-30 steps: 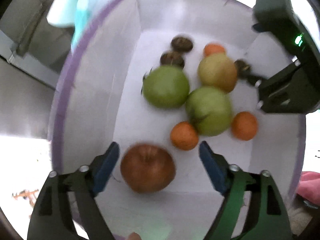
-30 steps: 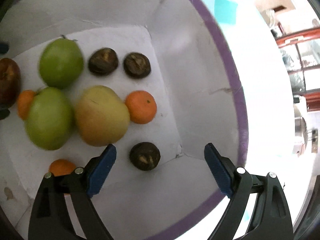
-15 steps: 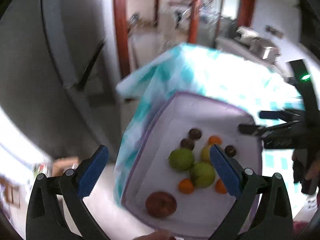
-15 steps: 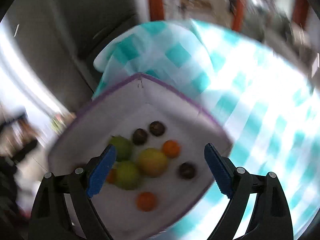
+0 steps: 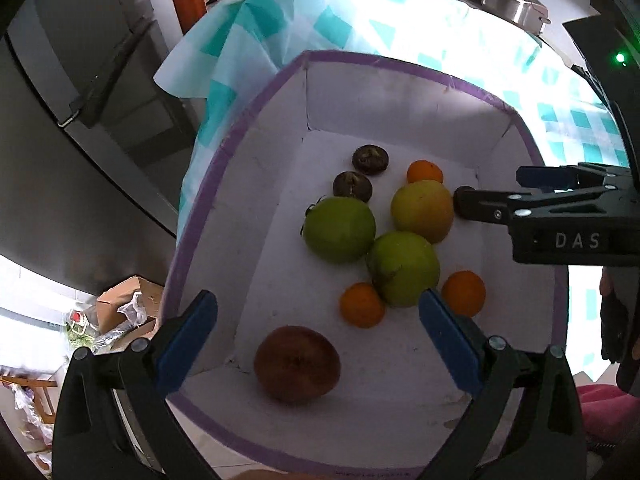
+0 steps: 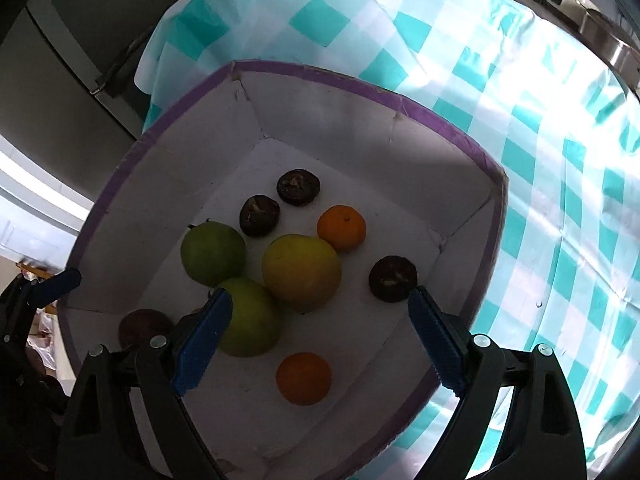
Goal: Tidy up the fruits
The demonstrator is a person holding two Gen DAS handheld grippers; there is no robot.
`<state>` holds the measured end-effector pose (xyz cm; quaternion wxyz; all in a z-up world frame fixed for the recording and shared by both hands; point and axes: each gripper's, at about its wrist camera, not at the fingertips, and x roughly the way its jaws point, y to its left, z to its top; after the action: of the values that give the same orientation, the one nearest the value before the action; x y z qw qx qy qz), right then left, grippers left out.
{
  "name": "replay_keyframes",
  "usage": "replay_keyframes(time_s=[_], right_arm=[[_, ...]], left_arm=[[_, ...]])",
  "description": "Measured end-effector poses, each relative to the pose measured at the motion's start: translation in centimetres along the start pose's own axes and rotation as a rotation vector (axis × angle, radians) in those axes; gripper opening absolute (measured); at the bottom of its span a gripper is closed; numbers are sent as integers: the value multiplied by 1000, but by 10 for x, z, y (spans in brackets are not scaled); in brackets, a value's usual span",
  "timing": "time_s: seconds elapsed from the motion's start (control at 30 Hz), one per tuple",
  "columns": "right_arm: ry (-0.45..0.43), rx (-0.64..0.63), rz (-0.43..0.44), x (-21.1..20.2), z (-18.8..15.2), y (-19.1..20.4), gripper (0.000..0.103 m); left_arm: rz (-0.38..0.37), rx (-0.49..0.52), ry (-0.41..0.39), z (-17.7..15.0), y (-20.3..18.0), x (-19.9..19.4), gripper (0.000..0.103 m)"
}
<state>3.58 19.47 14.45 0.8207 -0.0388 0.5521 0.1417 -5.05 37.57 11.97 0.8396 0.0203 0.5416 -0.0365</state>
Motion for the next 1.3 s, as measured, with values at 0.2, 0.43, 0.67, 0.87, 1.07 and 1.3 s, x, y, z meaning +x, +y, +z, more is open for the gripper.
replay_keyframes(time_s=[0.2,0.43,0.67,0.87,1.07,1.3], right_arm=[[-4,-16,-8,8,3,-1,87],[3,-17,3,13,4,-5,87],[4,-18,12,14,4,-7,87],[2,-19,12,15,3,-8,87],[-4,-31,21,11,1,-7,87],[-11,-43,34,7,-1,-8,87]], left_arm=[[-7,-12,22,5,0,13,101],[-12,-9,42,7,-2,21,101],[-10,-10,52,8,-3,24,101],[-11,-16,55,8,-5,23,101],[-5,-23,54,6,-8,20,101],[9,-35,56,2,-11,18,101]])
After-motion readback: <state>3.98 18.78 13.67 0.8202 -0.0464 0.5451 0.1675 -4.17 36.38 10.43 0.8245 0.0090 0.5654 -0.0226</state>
